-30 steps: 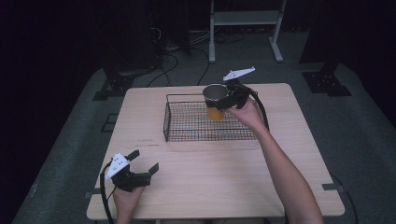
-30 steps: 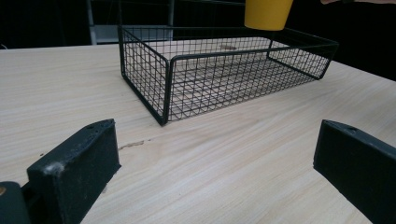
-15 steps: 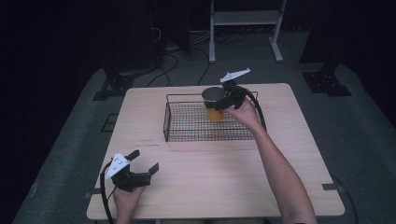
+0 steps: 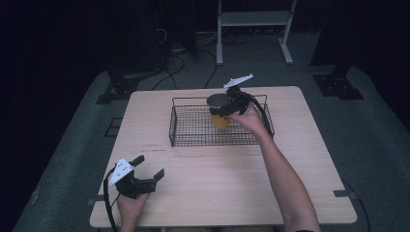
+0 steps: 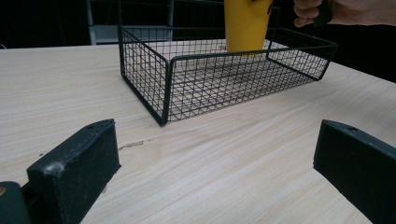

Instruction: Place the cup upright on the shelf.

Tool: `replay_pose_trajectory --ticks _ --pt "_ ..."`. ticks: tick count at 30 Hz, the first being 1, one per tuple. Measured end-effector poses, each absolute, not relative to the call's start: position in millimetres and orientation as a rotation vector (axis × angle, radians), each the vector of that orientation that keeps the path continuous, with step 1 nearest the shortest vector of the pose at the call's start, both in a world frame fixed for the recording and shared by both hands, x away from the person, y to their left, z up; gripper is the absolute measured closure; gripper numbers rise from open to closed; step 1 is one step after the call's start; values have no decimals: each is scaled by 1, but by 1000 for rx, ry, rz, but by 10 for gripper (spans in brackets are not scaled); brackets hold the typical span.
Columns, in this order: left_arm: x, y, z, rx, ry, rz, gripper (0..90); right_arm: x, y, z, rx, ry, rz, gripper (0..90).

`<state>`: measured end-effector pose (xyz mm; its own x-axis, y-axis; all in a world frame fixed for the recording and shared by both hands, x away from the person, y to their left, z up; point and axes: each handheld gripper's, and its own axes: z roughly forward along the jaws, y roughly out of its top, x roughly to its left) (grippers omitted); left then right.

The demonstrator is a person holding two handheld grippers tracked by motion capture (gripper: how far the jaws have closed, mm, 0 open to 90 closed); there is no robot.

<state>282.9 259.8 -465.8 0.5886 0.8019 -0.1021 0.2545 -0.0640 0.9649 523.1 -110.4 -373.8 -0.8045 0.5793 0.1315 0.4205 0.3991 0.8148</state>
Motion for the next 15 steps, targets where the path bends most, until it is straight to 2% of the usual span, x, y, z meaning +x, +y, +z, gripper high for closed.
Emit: replay_pose_trajectory --ticks 15 --pt "283 260 -466 1617 902 570 0 533 -107 -393 904 2528 1328 96"
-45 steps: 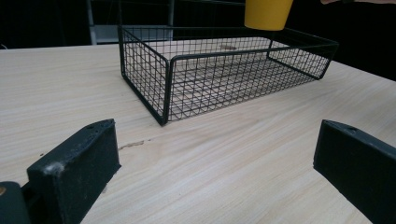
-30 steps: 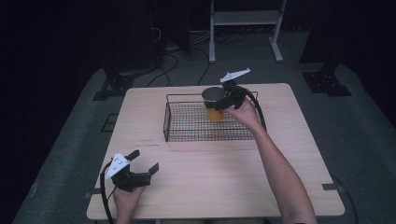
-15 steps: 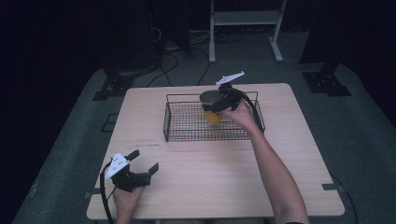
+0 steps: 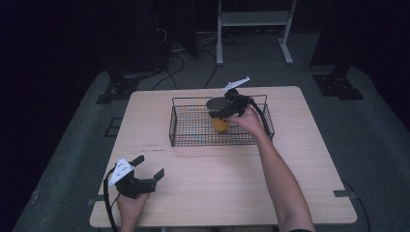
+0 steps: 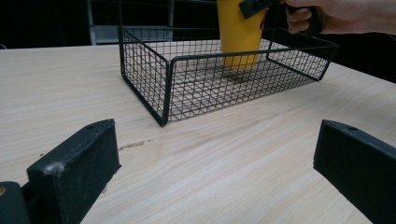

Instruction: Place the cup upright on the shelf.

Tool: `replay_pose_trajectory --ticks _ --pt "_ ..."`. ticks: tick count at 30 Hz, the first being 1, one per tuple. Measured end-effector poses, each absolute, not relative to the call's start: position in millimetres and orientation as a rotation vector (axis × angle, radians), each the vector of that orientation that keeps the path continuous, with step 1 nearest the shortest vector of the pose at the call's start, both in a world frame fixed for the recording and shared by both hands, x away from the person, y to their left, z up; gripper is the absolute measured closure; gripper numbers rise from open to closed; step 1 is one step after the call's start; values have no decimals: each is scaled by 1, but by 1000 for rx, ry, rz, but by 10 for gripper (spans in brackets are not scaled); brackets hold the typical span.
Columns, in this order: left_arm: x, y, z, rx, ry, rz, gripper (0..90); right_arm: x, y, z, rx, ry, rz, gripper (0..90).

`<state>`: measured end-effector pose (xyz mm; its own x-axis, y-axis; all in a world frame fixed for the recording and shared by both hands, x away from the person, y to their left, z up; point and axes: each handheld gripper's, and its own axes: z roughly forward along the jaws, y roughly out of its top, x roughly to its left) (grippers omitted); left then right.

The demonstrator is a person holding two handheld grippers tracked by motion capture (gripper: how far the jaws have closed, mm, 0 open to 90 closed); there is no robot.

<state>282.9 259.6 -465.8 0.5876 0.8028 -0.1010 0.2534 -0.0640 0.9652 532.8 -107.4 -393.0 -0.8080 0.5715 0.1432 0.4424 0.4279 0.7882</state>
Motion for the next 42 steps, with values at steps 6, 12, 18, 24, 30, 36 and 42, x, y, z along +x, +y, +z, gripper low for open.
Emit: replay_pose_trajectory --ticks 6,12,18,24,30,36,42 --pt "283 260 -466 1617 903 571 0 534 -103 -399 898 2538 1306 96" --pt "283 259 -466 1619 902 572 0 536 -102 -404 910 2553 1277 96" --pt "283 259 -466 1619 904 571 0 536 -104 -406 904 2559 1269 96" --pt "282 259 -466 1621 902 573 0 534 -104 -406 884 2569 1247 95" --pt "283 259 -466 1622 901 572 0 532 -106 -406 861 2576 1209 94" --pt "283 259 -466 1624 903 573 0 531 -106 -407 855 2585 1191 92" --pt "283 259 -466 1626 904 574 0 530 -105 -406 839 2594 1174 89"
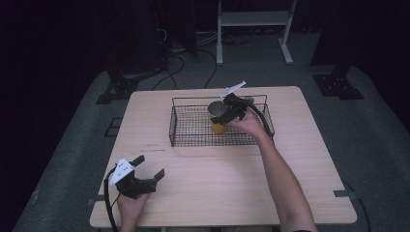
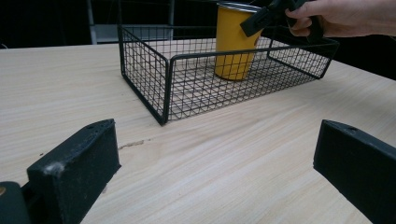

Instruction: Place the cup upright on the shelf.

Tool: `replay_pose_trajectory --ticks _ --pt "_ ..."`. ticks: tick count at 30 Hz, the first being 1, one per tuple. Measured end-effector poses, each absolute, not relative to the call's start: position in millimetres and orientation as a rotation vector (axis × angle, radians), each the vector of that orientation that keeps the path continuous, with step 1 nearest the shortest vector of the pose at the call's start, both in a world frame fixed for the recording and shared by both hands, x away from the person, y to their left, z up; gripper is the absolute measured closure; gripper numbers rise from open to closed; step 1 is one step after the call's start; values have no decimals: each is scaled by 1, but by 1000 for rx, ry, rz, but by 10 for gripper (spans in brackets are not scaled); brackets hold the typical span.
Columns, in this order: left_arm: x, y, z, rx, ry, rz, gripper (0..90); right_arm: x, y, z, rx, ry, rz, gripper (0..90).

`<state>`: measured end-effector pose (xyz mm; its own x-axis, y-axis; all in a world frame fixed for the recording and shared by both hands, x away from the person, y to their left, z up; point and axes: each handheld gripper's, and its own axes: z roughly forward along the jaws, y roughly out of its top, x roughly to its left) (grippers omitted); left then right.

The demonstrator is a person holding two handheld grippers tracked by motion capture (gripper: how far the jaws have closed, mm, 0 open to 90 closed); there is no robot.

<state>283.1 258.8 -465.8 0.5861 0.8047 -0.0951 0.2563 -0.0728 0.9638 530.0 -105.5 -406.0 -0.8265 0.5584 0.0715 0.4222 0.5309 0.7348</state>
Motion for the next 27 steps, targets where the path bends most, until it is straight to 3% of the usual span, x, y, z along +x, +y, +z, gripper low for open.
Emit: replay_pose_trajectory --ticks 9,27 --pt "283 259 -466 1627 907 574 0 529 -107 -405 833 2590 1179 0" --pt "283 259 -466 1628 903 579 0 523 -123 -402 852 2542 1274 0"
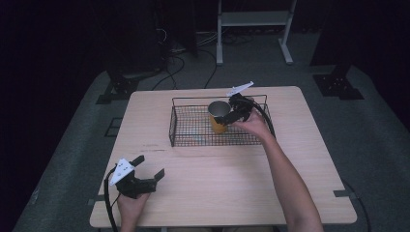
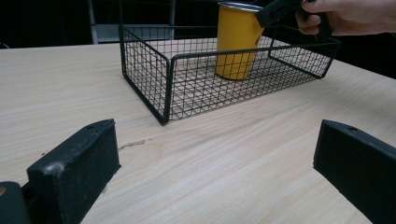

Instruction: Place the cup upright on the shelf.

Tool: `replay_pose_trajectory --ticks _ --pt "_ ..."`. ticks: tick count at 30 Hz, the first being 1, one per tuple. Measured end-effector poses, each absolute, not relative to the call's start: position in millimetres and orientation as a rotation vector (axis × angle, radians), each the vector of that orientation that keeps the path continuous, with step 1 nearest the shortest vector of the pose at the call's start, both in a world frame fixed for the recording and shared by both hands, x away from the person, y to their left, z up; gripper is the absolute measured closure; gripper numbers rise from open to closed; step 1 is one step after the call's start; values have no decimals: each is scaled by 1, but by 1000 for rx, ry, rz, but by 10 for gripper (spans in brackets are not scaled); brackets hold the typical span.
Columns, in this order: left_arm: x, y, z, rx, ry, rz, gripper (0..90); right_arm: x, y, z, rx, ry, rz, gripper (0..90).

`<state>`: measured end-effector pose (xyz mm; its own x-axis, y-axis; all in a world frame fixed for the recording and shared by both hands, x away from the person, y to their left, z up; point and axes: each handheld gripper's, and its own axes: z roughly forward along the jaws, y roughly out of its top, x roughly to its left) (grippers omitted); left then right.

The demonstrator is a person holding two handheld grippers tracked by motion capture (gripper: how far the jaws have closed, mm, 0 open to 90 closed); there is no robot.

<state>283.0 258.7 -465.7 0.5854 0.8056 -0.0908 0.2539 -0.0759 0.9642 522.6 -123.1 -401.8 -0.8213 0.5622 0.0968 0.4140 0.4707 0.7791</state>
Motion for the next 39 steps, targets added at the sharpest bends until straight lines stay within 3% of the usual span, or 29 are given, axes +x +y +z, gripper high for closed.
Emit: replay_pose_trajectory --ticks 39 --pt "283 256 -466 1641 893 583 0 480 -184 -371 838 2450 1442 0"
